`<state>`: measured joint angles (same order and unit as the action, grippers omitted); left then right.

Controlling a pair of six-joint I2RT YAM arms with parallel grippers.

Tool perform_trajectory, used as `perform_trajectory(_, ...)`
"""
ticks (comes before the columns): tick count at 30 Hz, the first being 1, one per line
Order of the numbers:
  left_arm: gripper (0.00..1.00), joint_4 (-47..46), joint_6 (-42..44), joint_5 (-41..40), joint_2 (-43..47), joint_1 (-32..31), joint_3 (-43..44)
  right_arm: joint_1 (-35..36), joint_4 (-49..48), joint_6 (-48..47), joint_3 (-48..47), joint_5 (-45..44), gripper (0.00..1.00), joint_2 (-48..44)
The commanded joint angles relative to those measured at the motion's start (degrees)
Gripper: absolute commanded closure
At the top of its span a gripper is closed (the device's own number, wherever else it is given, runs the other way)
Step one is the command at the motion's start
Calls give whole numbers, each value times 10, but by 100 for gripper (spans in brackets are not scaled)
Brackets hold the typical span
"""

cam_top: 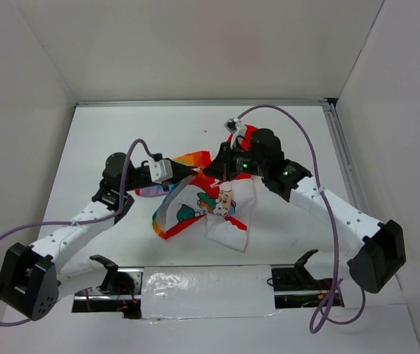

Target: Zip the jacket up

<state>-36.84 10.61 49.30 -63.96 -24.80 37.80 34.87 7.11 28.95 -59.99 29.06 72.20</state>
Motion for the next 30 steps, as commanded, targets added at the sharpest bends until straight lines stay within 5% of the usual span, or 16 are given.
perform_trajectory(1,100,-24,11,47,36,-3,41,12,66,-121,-13,-167,100,-4)
perform_trajectory(12,100,-5,13,74,49,-3,61,72,-7,-220,27,-319,100,-12)
perform_trajectory(22,100,14,-11,21,135,0,11,-49,-16,-168,-35,-370,100,171)
perform_trajectory(30,100,40,-50,-12,250,-1,-76,-176,13,-178,-218,-465,100,338)
